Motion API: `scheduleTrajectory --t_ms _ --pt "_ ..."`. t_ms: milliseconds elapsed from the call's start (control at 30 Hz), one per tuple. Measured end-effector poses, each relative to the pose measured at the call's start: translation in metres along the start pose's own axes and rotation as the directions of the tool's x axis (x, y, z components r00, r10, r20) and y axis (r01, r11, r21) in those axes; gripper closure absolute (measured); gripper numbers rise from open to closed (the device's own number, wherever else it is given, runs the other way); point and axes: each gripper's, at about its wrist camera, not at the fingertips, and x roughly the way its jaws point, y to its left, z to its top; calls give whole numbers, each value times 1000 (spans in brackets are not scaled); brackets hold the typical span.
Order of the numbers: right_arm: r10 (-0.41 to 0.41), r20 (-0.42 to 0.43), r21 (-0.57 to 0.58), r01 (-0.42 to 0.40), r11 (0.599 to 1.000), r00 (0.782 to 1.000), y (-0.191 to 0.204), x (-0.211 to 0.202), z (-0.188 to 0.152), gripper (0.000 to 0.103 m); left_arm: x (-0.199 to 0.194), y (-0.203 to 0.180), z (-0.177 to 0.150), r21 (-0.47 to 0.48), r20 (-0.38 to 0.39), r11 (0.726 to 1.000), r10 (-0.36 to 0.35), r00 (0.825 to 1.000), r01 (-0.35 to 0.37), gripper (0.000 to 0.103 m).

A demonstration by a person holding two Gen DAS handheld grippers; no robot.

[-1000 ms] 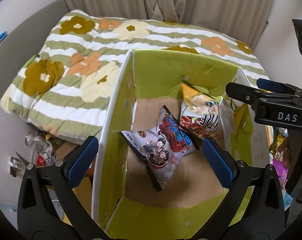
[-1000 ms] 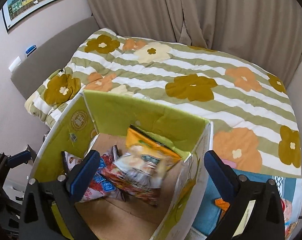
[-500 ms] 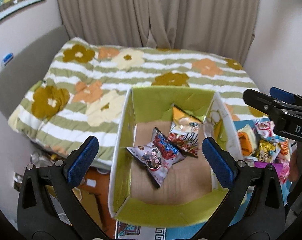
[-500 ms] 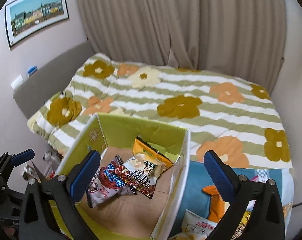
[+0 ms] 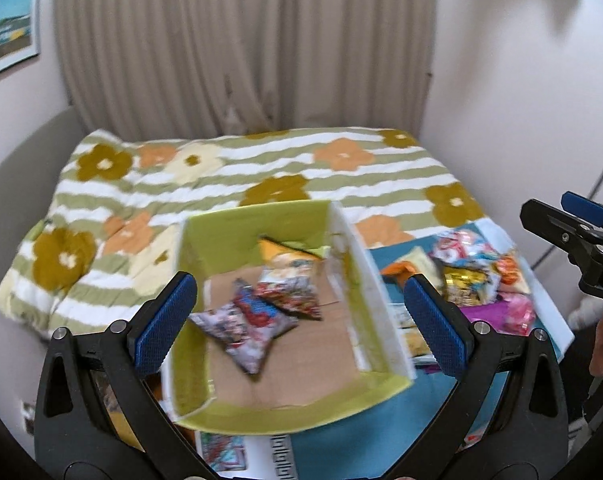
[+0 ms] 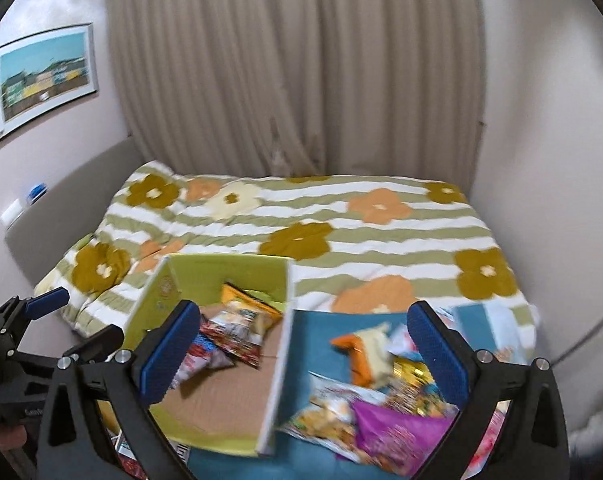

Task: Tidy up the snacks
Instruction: 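Grasp the red-white shrimp flakes bag with the left gripper while the right grasps the orange stick-snack bag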

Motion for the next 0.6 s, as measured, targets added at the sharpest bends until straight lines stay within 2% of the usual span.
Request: scheduleTrajectory --t_ms 167,333,600 --pt "-105 10 69 104 992 994 -39 -26 -15 0 8 -40 3 48 -1 995 -82 997 82 1" --pt "-177 10 136 174 975 984 -86 -43 -30 0 21 -80 8 74 -5 989 -126 992 126 1" --pt "-186 -55 180 193 965 981 -157 -29 -42 0 68 -138 18 60 -65 986 -154 986 158 1"
